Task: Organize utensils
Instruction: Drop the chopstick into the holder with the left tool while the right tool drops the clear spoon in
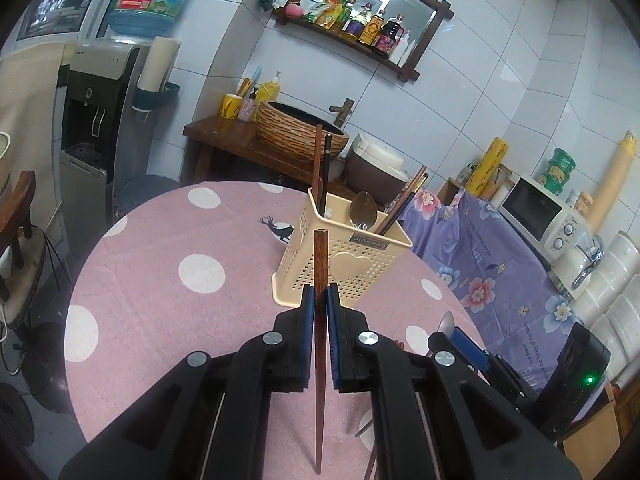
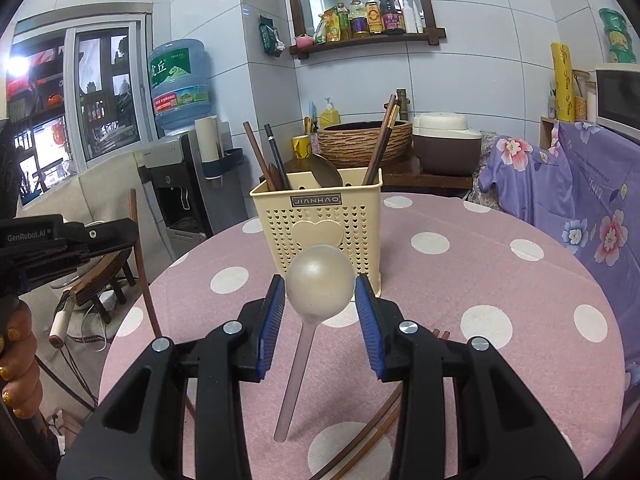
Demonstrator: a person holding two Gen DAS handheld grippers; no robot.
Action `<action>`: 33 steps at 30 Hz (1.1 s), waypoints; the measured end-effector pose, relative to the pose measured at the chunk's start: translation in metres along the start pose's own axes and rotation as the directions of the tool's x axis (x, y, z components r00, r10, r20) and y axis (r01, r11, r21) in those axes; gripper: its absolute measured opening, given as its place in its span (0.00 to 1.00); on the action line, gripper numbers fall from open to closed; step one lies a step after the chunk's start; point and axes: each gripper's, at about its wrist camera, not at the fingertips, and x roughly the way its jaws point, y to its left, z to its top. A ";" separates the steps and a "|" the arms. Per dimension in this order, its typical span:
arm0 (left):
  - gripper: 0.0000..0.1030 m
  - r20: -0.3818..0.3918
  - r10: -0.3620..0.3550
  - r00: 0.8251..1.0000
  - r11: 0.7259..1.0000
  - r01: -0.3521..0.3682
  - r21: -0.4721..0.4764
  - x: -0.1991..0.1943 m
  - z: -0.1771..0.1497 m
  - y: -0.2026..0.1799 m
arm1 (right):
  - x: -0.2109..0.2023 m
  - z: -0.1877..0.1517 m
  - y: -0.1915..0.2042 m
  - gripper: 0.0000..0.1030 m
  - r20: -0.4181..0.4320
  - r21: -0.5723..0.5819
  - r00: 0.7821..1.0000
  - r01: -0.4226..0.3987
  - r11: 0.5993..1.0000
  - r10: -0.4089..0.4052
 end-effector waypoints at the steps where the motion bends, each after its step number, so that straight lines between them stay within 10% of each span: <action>1: 0.07 0.009 0.001 1.000 1.000 -0.001 0.003 -0.002 0.002 -0.001 | 0.000 0.001 0.000 0.36 0.001 0.000 1.000 0.000 1.000 0.000; 10: 0.07 0.079 -0.032 0.996 0.999 0.031 0.020 -0.003 0.052 -0.015 | 0.001 0.042 -0.004 0.36 0.045 -0.030 0.999 0.009 1.000 -0.008; 22: 0.07 0.274 -0.029 0.961 0.993 -0.002 0.114 0.000 0.185 -0.075 | 0.031 0.197 0.005 0.36 0.257 -0.096 0.958 0.160 0.982 -0.131; 33: 0.07 0.206 0.065 0.976 0.988 -0.091 0.121 0.085 0.144 -0.048 | 0.109 0.153 -0.006 0.36 0.193 -0.106 0.959 0.231 0.967 -0.208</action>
